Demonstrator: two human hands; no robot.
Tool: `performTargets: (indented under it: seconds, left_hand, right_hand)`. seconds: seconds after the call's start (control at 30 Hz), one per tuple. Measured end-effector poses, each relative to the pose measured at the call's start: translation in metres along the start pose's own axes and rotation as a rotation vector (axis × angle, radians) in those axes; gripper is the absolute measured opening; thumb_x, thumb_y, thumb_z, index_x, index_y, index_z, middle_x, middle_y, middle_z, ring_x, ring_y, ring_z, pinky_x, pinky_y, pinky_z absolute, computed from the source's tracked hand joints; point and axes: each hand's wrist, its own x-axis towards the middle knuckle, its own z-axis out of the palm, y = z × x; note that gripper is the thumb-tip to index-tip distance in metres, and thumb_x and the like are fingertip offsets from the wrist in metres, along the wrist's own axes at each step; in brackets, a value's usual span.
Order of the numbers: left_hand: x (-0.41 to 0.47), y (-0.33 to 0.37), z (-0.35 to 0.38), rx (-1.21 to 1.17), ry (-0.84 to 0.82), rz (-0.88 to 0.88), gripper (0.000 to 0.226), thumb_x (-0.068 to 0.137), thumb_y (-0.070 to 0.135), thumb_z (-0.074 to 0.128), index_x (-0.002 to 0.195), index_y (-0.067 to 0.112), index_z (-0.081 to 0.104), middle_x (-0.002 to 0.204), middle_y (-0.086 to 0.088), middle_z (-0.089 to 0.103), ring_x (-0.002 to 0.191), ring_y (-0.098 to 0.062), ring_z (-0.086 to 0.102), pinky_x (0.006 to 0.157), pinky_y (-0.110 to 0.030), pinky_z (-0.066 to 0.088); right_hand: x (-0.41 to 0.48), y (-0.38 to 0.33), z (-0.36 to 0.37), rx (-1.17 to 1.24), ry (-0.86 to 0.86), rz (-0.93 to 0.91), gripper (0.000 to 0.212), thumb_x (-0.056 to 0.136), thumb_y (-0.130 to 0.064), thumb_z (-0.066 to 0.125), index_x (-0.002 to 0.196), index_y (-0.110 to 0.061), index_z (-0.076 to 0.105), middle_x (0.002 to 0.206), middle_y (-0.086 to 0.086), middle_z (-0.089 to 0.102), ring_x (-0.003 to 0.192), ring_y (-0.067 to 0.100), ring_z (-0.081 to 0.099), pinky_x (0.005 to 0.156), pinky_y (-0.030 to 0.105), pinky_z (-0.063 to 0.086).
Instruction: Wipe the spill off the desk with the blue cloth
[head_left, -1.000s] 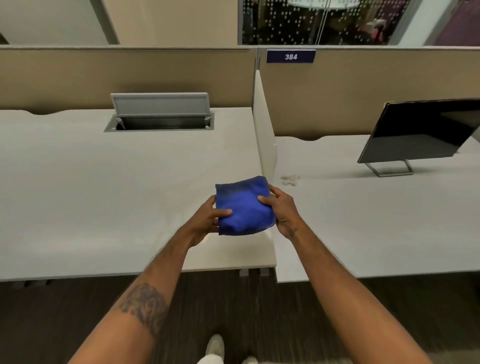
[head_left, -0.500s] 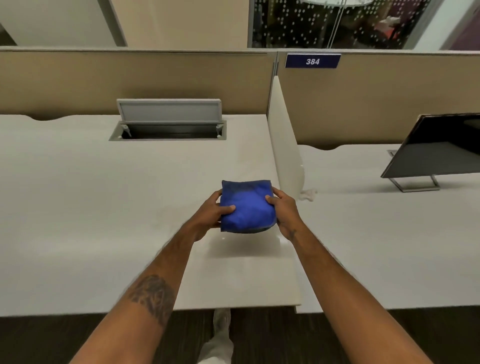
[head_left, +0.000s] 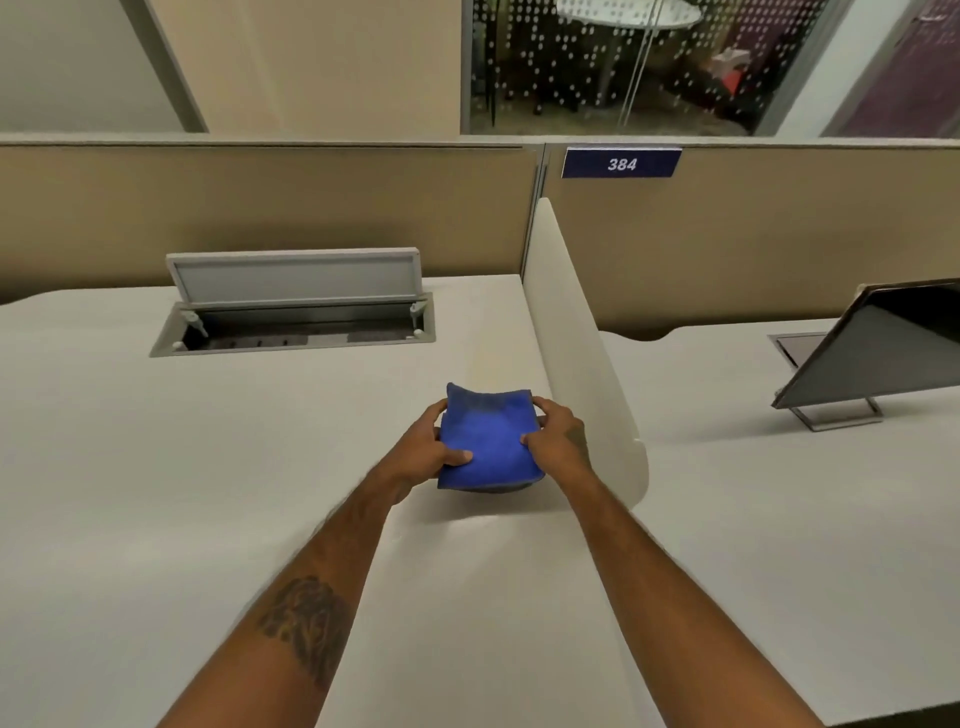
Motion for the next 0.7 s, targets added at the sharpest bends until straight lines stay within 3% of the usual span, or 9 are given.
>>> performTargets:
  seconds: [0.07, 0.2, 0.57, 0.7]
  left_hand:
    - [0.02, 0.002, -0.001, 0.021, 0.018, -0.007, 0.089, 0.082, 0.01, 0.077, 0.152, 0.028, 0.025, 0.138, -0.005, 0.052, 0.106, -0.018, 0.062, 0.072, -0.026, 0.058]
    - [0.061, 0.011, -0.006, 0.063, 0.058, 0.006, 0.087, 0.083, 0.007, 0.074, 0.152, 0.026, 0.025, 0.144, -0.004, 0.049, 0.117, -0.025, 0.056, 0.093, -0.041, 0.055]
    - [0.128, 0.049, -0.03, 0.114, 0.169, 0.043, 0.085, 0.083, 0.007, 0.074, 0.153, 0.021, 0.027, 0.144, -0.009, 0.05, 0.122, -0.032, 0.056, 0.098, -0.052, 0.052]
    - [0.142, 0.054, -0.036, 0.113, 0.18, 0.054, 0.088, 0.083, 0.014, 0.077, 0.153, 0.02, 0.026, 0.145, -0.01, 0.049, 0.122, -0.03, 0.056, 0.098, -0.047, 0.053]
  right_hand:
    - [0.019, -0.006, 0.005, -0.008, 0.022, 0.014, 0.054, 0.09, -0.002, 0.055, 0.141, -0.02, 0.052, 0.125, 0.01, 0.066, 0.091, 0.019, 0.056, 0.075, 0.026, 0.047]
    - [0.058, -0.017, 0.012, -0.01, 0.054, 0.046, 0.05, 0.092, -0.002, 0.052, 0.14, -0.018, 0.052, 0.125, 0.011, 0.066, 0.101, 0.026, 0.062, 0.08, 0.031, 0.053]
    - [0.134, -0.06, 0.022, -0.046, 0.122, 0.023, 0.045, 0.096, -0.002, 0.049, 0.14, -0.015, 0.051, 0.131, 0.011, 0.062, 0.111, 0.028, 0.061, 0.079, 0.031, 0.052]
    - [0.145, -0.067, 0.023, -0.104, 0.113, 0.005, 0.052, 0.099, -0.006, 0.051, 0.149, -0.015, 0.04, 0.146, 0.011, 0.051, 0.128, 0.03, 0.053, 0.097, 0.035, 0.049]
